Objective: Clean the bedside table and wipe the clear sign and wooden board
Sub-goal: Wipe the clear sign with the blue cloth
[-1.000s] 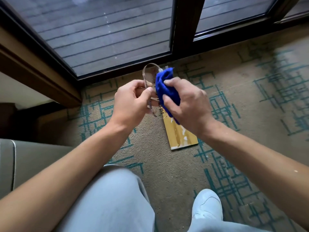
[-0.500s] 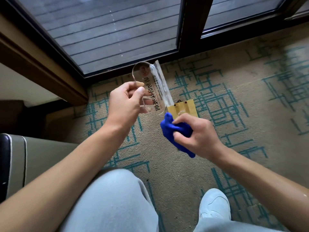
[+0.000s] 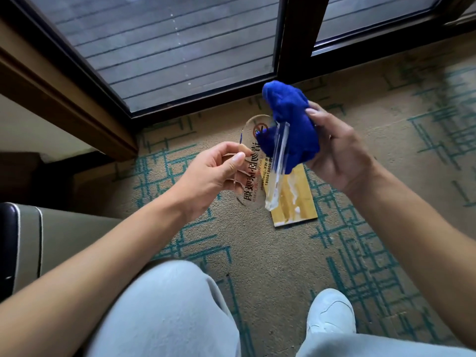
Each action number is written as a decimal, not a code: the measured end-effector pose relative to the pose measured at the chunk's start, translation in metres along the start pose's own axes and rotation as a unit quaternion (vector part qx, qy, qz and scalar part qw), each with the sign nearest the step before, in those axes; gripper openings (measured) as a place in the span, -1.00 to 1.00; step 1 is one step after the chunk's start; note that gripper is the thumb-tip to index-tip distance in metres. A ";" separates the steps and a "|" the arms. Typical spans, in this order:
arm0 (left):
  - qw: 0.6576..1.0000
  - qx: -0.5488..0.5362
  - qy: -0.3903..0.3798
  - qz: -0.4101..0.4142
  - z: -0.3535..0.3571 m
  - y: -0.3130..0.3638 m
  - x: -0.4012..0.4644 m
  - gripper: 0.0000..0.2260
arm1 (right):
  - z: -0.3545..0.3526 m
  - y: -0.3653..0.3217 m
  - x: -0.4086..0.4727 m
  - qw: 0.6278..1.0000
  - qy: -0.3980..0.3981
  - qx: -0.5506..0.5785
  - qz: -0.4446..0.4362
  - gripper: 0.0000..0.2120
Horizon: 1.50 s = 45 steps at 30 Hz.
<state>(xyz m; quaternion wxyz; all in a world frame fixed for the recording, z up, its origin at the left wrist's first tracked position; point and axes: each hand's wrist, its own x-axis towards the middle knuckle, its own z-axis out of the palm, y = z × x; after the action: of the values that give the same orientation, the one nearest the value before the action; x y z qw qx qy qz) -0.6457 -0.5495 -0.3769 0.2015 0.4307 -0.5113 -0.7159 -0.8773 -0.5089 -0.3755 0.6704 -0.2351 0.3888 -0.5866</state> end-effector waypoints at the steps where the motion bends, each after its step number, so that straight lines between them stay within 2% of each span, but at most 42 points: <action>1: 1.000 0.012 -0.007 -0.003 0.000 -0.001 0.000 -0.89 | -0.001 0.004 0.000 1.000 -0.003 0.018 0.017 -0.73; 4: 0.999 0.042 -0.010 -0.006 0.002 -0.003 0.001 -0.90 | -0.003 0.010 -0.003 0.997 -0.012 0.051 0.053 -0.67; 8: 0.998 0.048 -0.025 0.021 0.005 -0.001 0.002 -0.91 | -0.005 0.019 -0.006 0.991 -0.010 0.091 0.095 -0.36; 13: 0.997 0.046 -0.037 0.043 0.008 0.001 0.000 -0.92 | -0.010 0.027 -0.013 0.985 -0.030 0.133 0.102 -0.46; 18: 0.998 0.008 -0.014 0.059 0.012 0.008 0.001 -0.91 | -0.016 0.045 -0.019 0.976 -0.048 0.109 0.183 -0.34; 22: 0.999 -0.015 0.007 0.041 0.009 0.009 0.002 -0.91 | -0.022 0.063 -0.029 0.966 0.001 0.100 0.237 -0.63; 25: 0.998 0.039 0.029 0.048 0.008 0.005 0.003 -0.92 | -0.029 0.071 -0.031 0.959 -0.009 0.101 0.263 -0.67; 28: 0.998 0.031 0.038 0.047 0.006 0.007 0.002 -0.93 | -0.042 0.066 -0.032 0.959 0.007 0.038 0.279 -0.72; 30: 0.998 0.017 0.042 0.043 0.004 0.009 0.000 -0.93 | -0.049 0.054 -0.035 0.968 0.032 -0.008 0.250 -0.68; 32: 0.997 0.032 0.045 0.045 0.003 0.011 -0.002 -0.94 | -0.050 0.032 -0.033 0.976 0.069 -0.099 0.179 -0.76; 34: 0.995 0.073 0.045 0.050 0.002 0.012 -0.004 -0.94 | -0.043 0.005 -0.027 0.970 0.091 -0.205 0.096 -0.66; 38: 0.983 0.171 0.042 0.059 0.003 0.013 -0.007 -0.92 | -0.012 -0.023 -0.007 0.943 0.112 -0.298 -0.093 -0.82; 41: 0.960 0.256 0.040 0.106 0.006 0.012 -0.008 -0.99 | -0.001 -0.010 0.005 0.901 0.093 -0.399 -0.145 -0.85; 45: 0.927 0.339 0.069 0.147 0.003 0.007 -0.010 -0.98 | -0.002 0.018 -0.005 0.791 0.106 -0.564 -0.210 -0.70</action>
<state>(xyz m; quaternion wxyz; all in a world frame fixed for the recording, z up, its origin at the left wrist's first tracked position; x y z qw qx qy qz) -0.6438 -0.5434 -0.3659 0.1811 0.4418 -0.7656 -0.4311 -0.8681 -0.4999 -0.3890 0.2332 -0.5839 0.6604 -0.4107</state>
